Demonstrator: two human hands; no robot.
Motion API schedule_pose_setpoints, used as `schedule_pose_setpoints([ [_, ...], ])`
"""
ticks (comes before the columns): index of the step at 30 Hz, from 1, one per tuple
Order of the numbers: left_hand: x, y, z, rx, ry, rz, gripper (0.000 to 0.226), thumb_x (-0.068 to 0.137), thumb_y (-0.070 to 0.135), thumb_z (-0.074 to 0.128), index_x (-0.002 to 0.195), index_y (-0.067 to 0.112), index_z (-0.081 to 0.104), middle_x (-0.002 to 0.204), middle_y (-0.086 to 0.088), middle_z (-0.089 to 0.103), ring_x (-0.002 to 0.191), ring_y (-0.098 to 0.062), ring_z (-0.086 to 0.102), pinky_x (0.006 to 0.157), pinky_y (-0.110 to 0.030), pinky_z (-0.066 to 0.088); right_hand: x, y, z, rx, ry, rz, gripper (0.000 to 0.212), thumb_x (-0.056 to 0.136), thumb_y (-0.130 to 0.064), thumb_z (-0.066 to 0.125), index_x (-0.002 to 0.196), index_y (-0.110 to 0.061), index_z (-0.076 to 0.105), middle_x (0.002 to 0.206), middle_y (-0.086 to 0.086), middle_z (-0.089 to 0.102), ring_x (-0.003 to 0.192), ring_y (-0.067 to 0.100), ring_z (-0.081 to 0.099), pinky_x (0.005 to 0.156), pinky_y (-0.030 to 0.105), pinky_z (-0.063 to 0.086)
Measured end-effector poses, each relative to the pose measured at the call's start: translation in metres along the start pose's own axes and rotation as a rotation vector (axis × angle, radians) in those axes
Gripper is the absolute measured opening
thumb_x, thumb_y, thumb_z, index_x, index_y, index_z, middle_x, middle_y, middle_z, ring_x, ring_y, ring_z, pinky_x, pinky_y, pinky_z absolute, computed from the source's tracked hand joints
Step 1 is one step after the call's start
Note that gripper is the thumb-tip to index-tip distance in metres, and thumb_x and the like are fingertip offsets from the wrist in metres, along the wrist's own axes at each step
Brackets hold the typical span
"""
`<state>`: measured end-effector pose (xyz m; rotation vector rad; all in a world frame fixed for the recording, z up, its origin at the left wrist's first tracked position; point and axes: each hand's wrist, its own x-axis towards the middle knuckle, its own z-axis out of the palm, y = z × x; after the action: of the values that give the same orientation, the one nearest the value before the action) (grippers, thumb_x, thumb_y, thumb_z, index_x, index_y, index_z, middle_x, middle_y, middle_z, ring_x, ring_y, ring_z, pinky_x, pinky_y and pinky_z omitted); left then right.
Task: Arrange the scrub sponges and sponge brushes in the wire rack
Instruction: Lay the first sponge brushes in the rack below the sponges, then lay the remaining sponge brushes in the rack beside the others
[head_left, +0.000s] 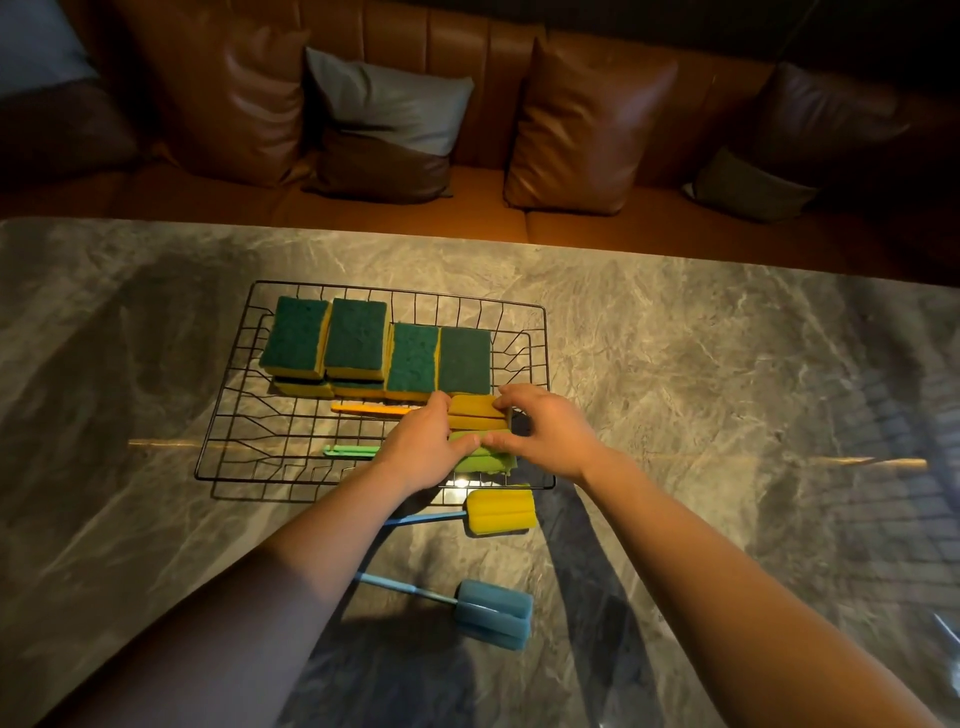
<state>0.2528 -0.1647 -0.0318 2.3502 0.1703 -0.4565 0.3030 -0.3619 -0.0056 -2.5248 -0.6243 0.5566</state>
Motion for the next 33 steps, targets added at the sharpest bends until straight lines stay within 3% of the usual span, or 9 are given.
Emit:
schedule_pose_setpoints([
  [3,0.000,-0.006,-0.002,-0.007,-0.045,0.031,0.057,0.087,0.045,0.074,0.131,0.018,0.048,0.092,0.004,0.062,0.081,-0.015,0.062,0.070,-0.038,0.054,-0.003,0.004,0.000,-0.026,-0.058,-0.024,0.076,0.076,-0.052,0.082,0.139,-0.015,0.059,0.142,0.005,0.049,0.122,0.024,0.055,0.103,0.040,0.048],
  [8,-0.001,-0.012,-0.002,-0.032,-0.053,0.045,0.063,0.085,0.033,0.079,0.138,0.018,0.049,0.108,0.003,0.062,0.096,-0.019,0.061,0.085,-0.039,0.055,-0.003,0.005,0.006,-0.161,-0.034,-0.069,0.070,0.083,-0.047,0.078,0.141,-0.015,0.055,0.136,0.007,0.053,0.119,0.027,0.055,0.102,0.042,0.048],
  [12,0.000,-0.011,-0.001,-0.075,-0.043,0.008,0.057,0.083,0.028,0.082,0.131,0.021,0.054,0.108,0.002,0.065,0.094,-0.018,0.063,0.080,-0.035,0.054,-0.004,0.003,0.012,-0.276,-0.002,-0.073,0.067,0.087,-0.049,0.071,0.143,-0.018,0.051,0.137,0.004,0.059,0.126,0.026,0.051,0.104,0.043,0.045],
  [18,-0.002,-0.006,-0.004,0.011,-0.041,0.002,0.063,0.082,0.031,0.082,0.136,0.022,0.050,0.106,0.007,0.062,0.091,-0.015,0.061,0.071,-0.029,0.048,-0.006,-0.005,0.011,-0.327,-0.013,0.004,0.076,0.086,-0.056,0.069,0.150,-0.026,0.040,0.150,-0.002,0.049,0.137,0.024,0.041,0.107,0.047,0.037],
  [22,-0.014,0.000,-0.013,0.096,0.005,0.044,0.071,0.083,0.040,0.078,0.143,0.018,0.047,0.128,-0.003,0.065,0.111,-0.022,0.061,0.091,-0.041,0.053,-0.017,-0.010,0.006,-0.279,0.053,0.022,0.073,0.087,-0.058,0.066,0.149,-0.029,0.040,0.154,-0.003,0.044,0.141,0.022,0.036,0.110,0.049,0.032],
  [25,-0.035,0.002,-0.023,0.049,0.088,0.121,0.071,0.085,0.039,0.077,0.145,0.018,0.047,0.136,-0.001,0.059,0.123,-0.020,0.056,0.100,-0.039,0.049,-0.033,-0.017,0.005,-0.254,0.166,0.033,0.064,0.091,-0.054,0.062,0.146,-0.026,0.045,0.154,0.000,0.045,0.142,0.023,0.037,0.112,0.049,0.033],
  [29,-0.078,0.002,-0.029,-0.055,0.243,0.223,0.051,0.084,0.030,0.079,0.130,0.024,0.059,0.121,0.010,0.056,0.114,-0.010,0.051,0.094,-0.030,0.045,-0.062,-0.027,0.006,-0.175,0.268,0.034,0.055,0.094,-0.049,0.060,0.142,-0.024,0.052,0.149,-0.001,0.050,0.139,0.020,0.042,0.113,0.046,0.038],
  [33,-0.120,-0.002,-0.018,-0.073,0.127,0.290,0.034,0.082,0.030,0.080,0.111,0.028,0.063,0.108,0.017,0.055,0.101,-0.001,0.054,0.084,-0.021,0.048,-0.095,-0.035,0.015,-0.122,0.345,0.005,0.038,0.095,-0.041,0.060,0.127,-0.021,0.062,0.127,-0.002,0.059,0.119,0.018,0.054,0.097,0.039,0.049],
])
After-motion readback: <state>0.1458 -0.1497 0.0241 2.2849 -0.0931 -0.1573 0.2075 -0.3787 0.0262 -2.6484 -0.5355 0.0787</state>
